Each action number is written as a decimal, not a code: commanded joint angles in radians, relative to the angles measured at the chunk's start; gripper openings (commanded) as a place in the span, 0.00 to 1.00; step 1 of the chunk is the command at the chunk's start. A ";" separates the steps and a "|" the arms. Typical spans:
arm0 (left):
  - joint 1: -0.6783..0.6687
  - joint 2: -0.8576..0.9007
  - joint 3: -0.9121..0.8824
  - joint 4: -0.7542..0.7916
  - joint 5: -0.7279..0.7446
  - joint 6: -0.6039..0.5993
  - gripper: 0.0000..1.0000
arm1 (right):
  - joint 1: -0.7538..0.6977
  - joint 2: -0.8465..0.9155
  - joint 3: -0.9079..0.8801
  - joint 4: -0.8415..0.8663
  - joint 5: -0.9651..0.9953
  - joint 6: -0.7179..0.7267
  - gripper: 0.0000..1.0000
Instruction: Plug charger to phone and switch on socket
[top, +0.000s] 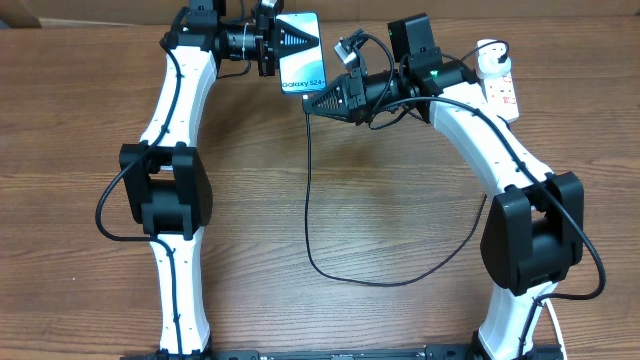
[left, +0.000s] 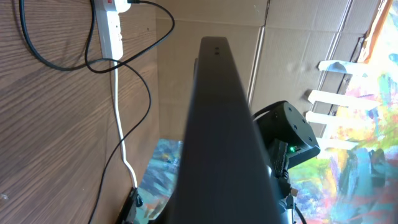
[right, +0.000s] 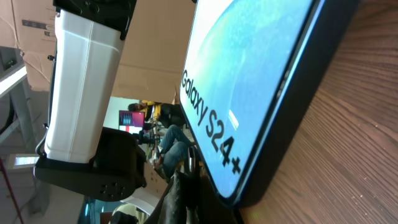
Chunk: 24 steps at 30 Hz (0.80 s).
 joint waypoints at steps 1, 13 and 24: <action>0.000 -0.030 0.028 0.001 0.050 0.002 0.04 | 0.006 -0.019 0.008 0.011 0.005 0.009 0.04; -0.004 -0.030 0.028 0.001 0.056 0.009 0.04 | 0.005 -0.014 0.008 0.022 0.005 0.013 0.04; -0.005 -0.030 0.028 0.001 0.056 0.008 0.04 | 0.005 -0.014 0.008 0.013 0.005 0.012 0.04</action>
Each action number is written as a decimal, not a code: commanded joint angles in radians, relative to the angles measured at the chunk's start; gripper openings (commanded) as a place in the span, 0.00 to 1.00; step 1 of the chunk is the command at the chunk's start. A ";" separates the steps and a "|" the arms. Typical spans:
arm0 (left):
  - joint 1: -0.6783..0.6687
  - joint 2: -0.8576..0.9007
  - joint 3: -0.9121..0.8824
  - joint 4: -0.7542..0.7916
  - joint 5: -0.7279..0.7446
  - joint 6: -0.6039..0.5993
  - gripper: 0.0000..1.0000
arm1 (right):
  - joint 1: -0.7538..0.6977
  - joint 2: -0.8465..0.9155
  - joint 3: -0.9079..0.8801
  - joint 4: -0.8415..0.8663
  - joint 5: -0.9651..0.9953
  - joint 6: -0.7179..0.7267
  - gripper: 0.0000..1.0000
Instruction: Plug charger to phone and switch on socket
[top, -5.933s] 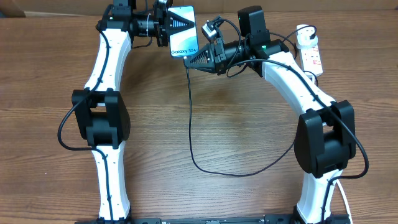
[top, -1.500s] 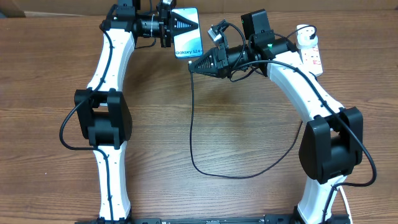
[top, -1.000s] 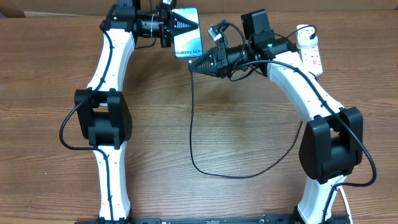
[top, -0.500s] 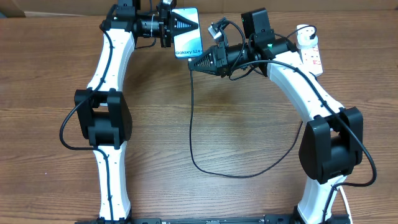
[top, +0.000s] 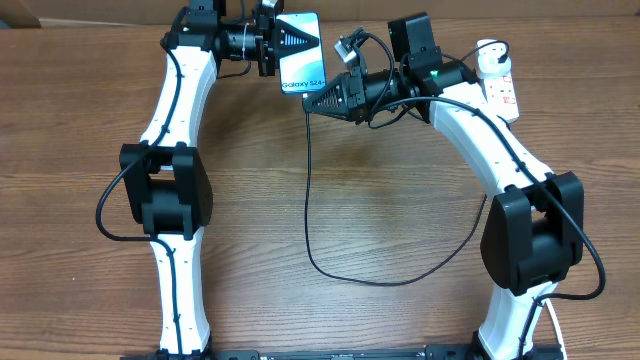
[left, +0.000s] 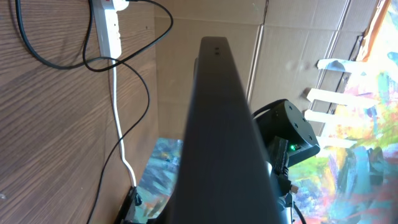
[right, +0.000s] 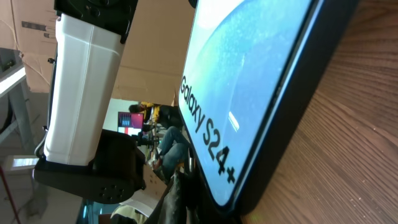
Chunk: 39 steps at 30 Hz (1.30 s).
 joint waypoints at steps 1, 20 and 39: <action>-0.005 -0.030 0.028 0.001 0.049 0.008 0.04 | 0.005 -0.014 0.008 0.002 -0.002 0.003 0.04; -0.005 -0.030 0.028 0.001 0.064 0.008 0.04 | 0.005 -0.014 0.008 0.003 0.017 0.004 0.04; -0.008 -0.030 0.028 0.002 0.068 0.020 0.04 | 0.005 -0.014 0.008 0.043 0.017 0.049 0.04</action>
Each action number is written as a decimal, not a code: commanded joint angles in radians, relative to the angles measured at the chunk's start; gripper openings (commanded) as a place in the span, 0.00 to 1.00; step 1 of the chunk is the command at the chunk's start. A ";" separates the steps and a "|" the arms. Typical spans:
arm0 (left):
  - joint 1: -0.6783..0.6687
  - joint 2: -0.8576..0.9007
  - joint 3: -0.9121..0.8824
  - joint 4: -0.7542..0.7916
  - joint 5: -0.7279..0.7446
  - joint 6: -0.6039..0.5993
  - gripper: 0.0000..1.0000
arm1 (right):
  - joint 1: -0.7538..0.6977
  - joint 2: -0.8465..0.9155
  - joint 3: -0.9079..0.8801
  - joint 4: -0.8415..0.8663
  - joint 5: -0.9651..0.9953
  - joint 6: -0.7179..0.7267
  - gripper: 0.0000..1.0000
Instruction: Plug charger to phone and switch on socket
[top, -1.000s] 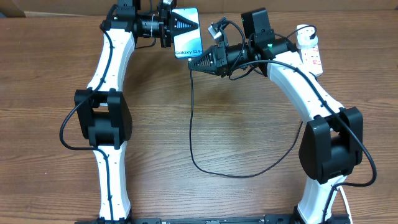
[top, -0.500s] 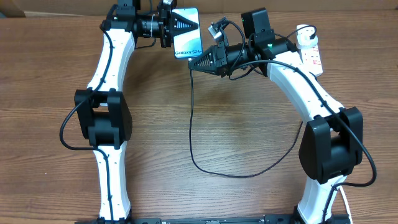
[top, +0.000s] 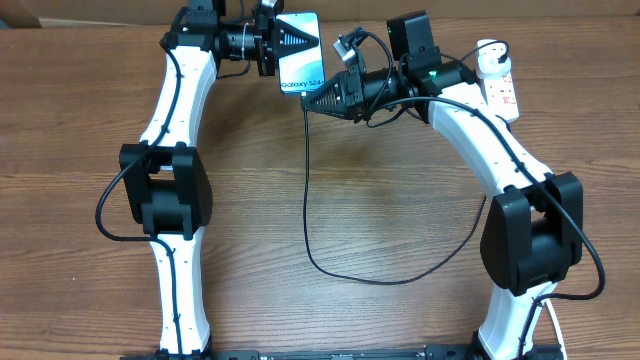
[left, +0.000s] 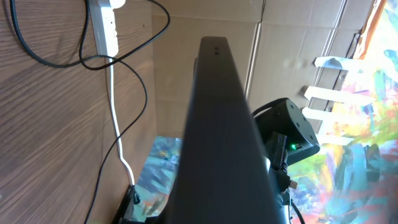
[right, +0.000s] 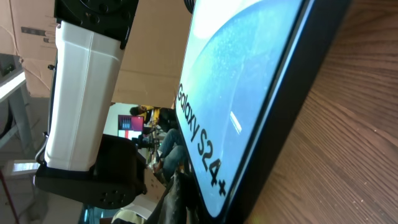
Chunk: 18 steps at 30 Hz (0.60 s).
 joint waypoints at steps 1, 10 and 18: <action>-0.008 -0.030 0.028 0.001 0.054 0.020 0.04 | 0.002 -0.014 0.008 0.009 0.003 0.004 0.04; -0.008 -0.030 0.028 0.001 0.055 0.020 0.04 | 0.002 -0.014 0.008 -0.010 0.004 0.003 0.04; -0.008 -0.030 0.028 0.001 0.055 0.020 0.04 | 0.002 -0.014 0.008 -0.019 0.004 -0.001 0.04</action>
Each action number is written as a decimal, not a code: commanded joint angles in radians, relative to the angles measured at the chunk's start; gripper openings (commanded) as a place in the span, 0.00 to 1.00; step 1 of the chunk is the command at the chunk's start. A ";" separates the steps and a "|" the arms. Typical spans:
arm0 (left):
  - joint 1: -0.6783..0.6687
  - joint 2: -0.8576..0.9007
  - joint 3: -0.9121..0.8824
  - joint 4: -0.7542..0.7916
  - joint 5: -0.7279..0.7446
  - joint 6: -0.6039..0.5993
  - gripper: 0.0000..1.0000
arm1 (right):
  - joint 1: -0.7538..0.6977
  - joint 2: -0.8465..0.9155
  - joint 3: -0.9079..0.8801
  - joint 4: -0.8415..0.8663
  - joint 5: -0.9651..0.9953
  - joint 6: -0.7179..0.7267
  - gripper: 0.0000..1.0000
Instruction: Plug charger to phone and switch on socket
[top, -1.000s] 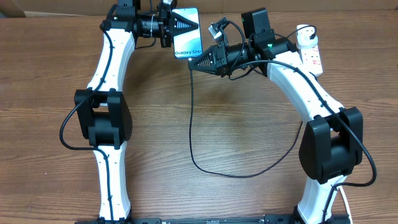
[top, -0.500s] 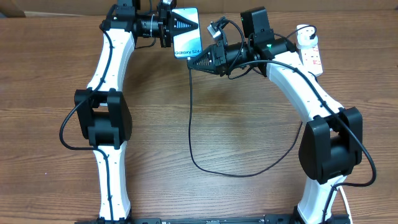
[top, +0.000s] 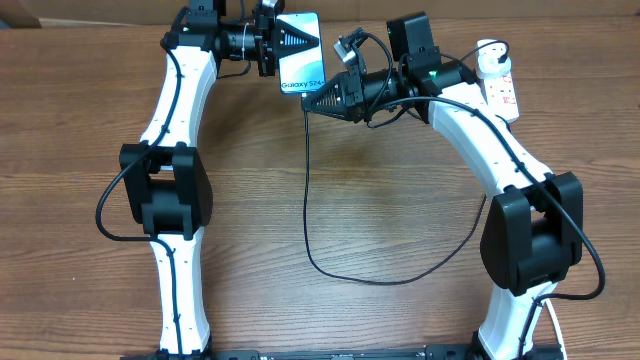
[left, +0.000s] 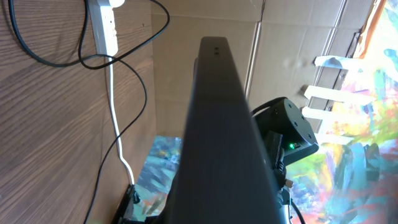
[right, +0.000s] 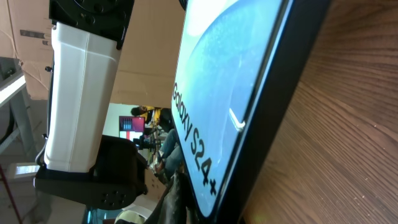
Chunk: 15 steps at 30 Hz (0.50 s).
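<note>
The phone (top: 305, 60), its lit screen reading Galaxy S24+, is held off the table at the back, with my left gripper (top: 284, 42) shut on its far end. In the left wrist view its dark edge (left: 217, 112) fills the middle. My right gripper (top: 311, 101) is shut on the charger plug (right: 178, 194), right at the phone's near end (right: 230, 81). Whether the plug is in the port is hidden. The black charger cable (top: 308, 200) hangs down and loops across the table. The white power strip (top: 499, 72) lies at the back right.
The wooden table (top: 380, 210) carries the cable loop in its middle. A white lead (left: 117, 118) runs from the power strip (left: 103, 28) off the table's back edge. Cardboard boxes stand behind the table. Both arms reach to the back.
In the right wrist view the phone's screen has shifted a little leftward and looks slightly nearer. The overhead view shows both arms almost where they were.
At every earlier moment my left gripper held the phone up at the back and my right gripper held the plug at its near end. Across the moments the phone has crept closer in the right wrist view, and the power strip has slid slightly in the left wrist view.
</note>
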 joint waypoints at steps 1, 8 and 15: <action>-0.008 -0.030 0.028 0.001 0.053 0.020 0.04 | 0.002 -0.014 0.008 -0.001 0.003 -0.004 0.04; -0.008 -0.030 0.028 0.002 0.059 0.024 0.04 | 0.002 -0.014 0.008 -0.001 0.010 -0.003 0.04; -0.008 -0.030 0.028 0.002 0.059 0.028 0.04 | 0.002 -0.014 0.008 0.003 0.010 -0.003 0.04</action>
